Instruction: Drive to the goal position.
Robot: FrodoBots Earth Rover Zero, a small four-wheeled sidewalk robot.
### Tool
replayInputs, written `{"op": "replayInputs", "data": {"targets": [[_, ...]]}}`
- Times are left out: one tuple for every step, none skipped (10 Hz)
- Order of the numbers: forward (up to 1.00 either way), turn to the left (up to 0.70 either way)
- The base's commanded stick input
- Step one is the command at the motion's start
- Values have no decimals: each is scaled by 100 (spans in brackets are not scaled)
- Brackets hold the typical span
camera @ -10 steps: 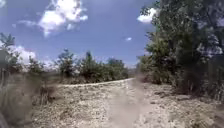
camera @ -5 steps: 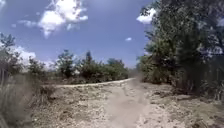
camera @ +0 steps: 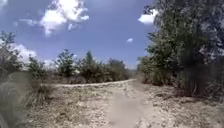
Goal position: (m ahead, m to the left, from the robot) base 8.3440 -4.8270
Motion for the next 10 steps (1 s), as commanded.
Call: {"op": "replayInputs", "data": {"targets": [[45,0],[45,0],[45,0],[45,0],[45,0],[45,0],[45,0],[45,0],[45,0],[45,0]]}}
